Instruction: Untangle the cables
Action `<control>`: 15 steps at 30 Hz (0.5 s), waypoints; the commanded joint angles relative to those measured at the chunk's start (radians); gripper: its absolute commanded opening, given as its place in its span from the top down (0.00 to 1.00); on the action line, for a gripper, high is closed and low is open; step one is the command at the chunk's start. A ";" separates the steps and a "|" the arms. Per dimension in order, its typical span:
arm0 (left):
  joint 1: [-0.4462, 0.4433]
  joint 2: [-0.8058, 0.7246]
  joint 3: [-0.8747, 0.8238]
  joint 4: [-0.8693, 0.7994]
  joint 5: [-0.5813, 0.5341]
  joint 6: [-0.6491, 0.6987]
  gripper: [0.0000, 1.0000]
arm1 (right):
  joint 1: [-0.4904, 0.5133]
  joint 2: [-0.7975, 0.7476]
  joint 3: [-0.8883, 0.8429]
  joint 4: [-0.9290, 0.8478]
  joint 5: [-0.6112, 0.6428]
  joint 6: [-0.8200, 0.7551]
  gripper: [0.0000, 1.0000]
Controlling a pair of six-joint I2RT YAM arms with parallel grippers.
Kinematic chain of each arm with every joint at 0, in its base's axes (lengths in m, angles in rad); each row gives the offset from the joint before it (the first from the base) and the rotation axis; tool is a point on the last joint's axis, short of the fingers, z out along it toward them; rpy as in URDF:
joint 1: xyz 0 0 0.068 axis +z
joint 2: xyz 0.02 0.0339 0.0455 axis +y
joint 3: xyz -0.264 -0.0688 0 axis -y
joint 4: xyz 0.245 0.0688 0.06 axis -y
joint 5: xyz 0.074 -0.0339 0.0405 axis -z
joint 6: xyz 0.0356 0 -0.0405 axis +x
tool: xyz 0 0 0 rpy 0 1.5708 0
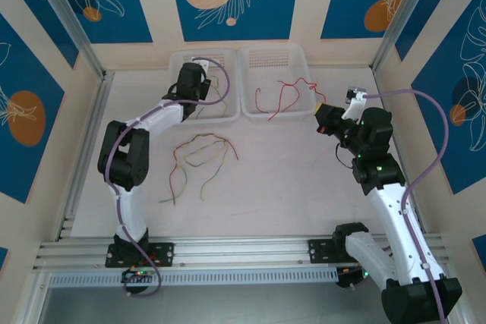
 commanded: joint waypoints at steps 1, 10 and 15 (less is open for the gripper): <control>-0.011 -0.104 -0.033 -0.008 0.029 0.004 0.38 | 0.006 0.005 0.006 0.040 -0.008 0.002 1.00; -0.023 -0.329 -0.255 -0.004 0.129 -0.074 0.36 | 0.015 0.028 0.026 0.038 -0.007 0.009 1.00; -0.042 -0.556 -0.473 0.034 0.173 -0.201 0.36 | 0.024 0.097 0.052 0.042 -0.021 0.020 1.00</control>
